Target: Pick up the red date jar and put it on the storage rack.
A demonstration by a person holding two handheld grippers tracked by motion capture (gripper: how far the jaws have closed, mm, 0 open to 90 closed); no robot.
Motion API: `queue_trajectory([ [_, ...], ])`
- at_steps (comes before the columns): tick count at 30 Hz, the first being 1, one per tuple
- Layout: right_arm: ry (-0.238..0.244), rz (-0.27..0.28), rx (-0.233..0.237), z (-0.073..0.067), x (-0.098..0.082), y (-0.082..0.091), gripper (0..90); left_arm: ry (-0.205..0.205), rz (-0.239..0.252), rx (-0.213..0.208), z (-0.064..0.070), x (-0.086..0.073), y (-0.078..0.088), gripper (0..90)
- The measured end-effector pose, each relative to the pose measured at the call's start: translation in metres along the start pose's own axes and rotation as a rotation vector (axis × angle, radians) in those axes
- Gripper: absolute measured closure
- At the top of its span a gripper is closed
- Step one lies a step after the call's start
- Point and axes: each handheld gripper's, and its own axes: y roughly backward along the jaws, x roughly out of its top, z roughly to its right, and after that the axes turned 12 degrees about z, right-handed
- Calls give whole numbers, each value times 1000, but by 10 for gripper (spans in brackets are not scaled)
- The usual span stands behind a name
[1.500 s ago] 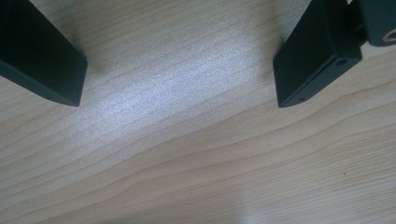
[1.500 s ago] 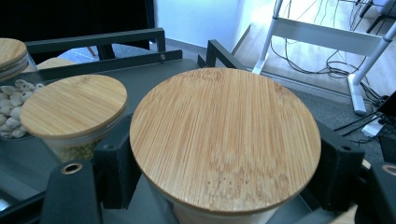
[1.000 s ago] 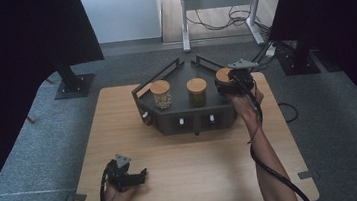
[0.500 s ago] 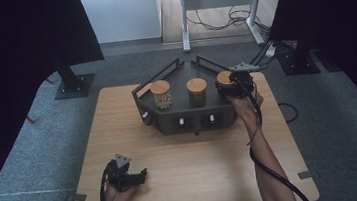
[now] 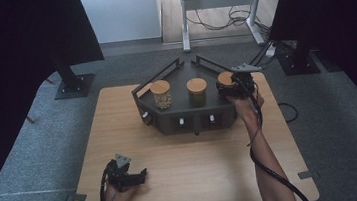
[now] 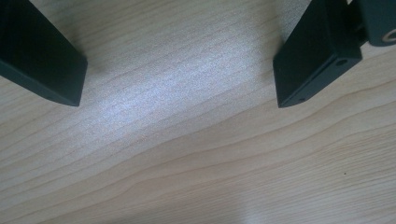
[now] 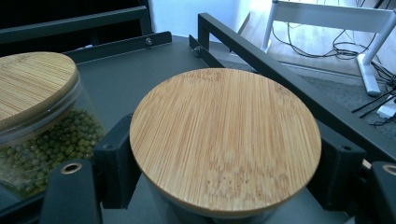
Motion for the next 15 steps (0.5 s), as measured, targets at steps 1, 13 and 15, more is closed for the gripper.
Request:
queue_trajectory([
  [1, 0, 1, 1, 0, 0, 0, 236, 0, 0, 0, 0, 0, 0, 25],
  [13, -6, 5, 11, 3, -4, -1, 72, -1, 0, -2, 0, 0, 0, 25],
  [15, -8, 13, 13, 4, -4, 1, 72, -1, 0, -2, 0, 0, 0, 25],
])
